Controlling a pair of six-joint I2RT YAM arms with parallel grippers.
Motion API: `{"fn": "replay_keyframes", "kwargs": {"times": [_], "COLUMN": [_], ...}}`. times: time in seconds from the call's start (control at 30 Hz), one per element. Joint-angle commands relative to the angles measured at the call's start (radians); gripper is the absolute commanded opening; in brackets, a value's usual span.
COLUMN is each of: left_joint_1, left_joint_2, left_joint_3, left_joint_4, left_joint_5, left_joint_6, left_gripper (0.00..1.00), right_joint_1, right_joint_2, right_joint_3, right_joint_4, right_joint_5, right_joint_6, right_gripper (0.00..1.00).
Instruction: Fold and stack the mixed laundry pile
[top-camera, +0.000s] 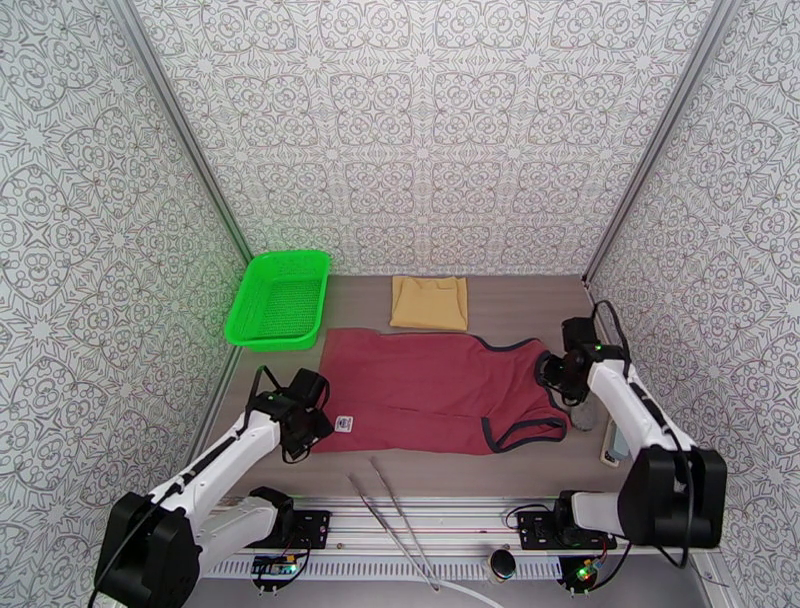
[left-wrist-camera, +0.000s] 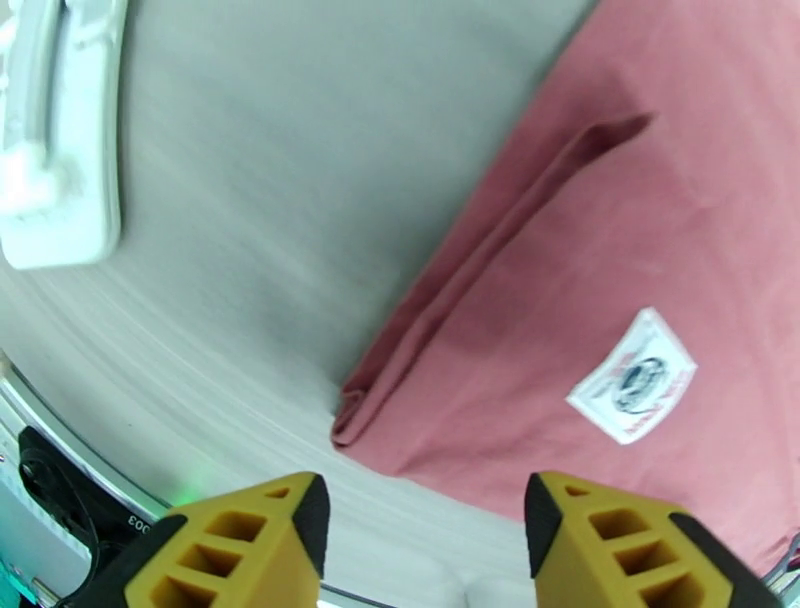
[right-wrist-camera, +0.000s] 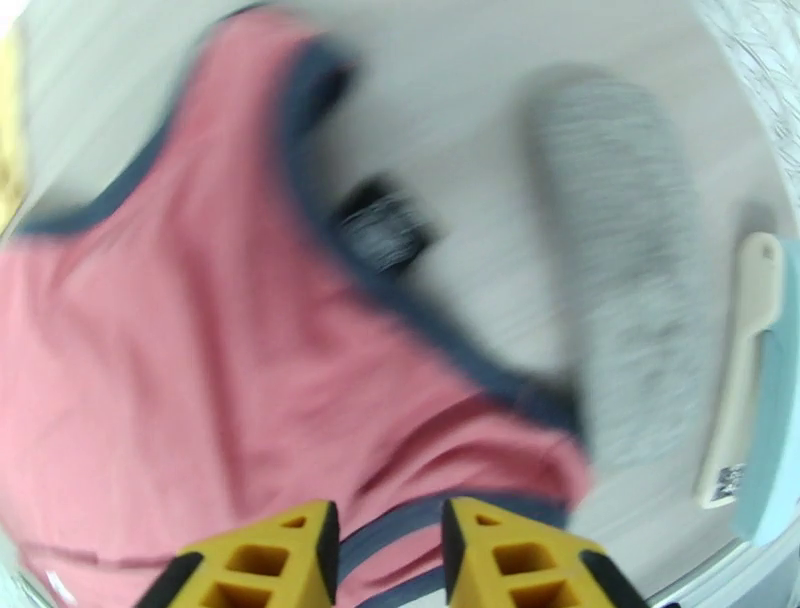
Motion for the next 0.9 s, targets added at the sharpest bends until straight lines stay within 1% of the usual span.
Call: {"fn": "replay_keyframes", "kwargs": {"times": [0.0,0.1,0.2,0.27,0.4,0.5,0.7,0.77,0.87], "left_joint_1": [-0.015,-0.023,-0.024,-0.026,-0.033,-0.041,-0.044,-0.046,-0.053], "left_joint_2": [0.026,0.066,0.121,0.162,0.248,0.281,0.291,0.293,0.292], "left_joint_3": [0.035,0.019,-0.007,-0.025,-0.043,-0.052,-0.074,-0.074,-0.078], "left_joint_4": [-0.021,0.027,0.094,0.14,0.174,0.172,0.169,0.166,0.165], "left_joint_5": [-0.015,0.003,0.016,0.022,0.016,0.005,0.012,0.015,0.02], "left_joint_6": [0.033,0.039,0.042,0.038,0.031,0.034,0.054,0.058,0.062], "left_gripper": [0.53,0.43,0.38,0.37,0.36,0.35,0.36,0.36,0.37], "right_joint_1": [0.143,0.203,0.238,0.257,0.263,0.263,0.253,0.245,0.23], "right_joint_2": [-0.026,-0.001,0.071,0.125,0.208,0.195,0.102,0.099,0.126], "right_joint_3": [-0.123,-0.222,-0.25,-0.243,-0.21,-0.202,-0.22,-0.213,-0.196], "right_joint_4": [0.017,0.12,0.175,0.19,0.151,0.09,-0.039,-0.092,-0.146], "right_joint_5": [-0.067,-0.102,-0.113,-0.098,-0.023,0.062,0.194,0.234,0.257], "right_joint_6": [0.128,0.207,0.234,0.24,0.25,0.289,0.409,0.447,0.455], "right_gripper": [0.24,0.0,0.0,0.0,0.0,0.0,0.0,0.0,0.0]}}
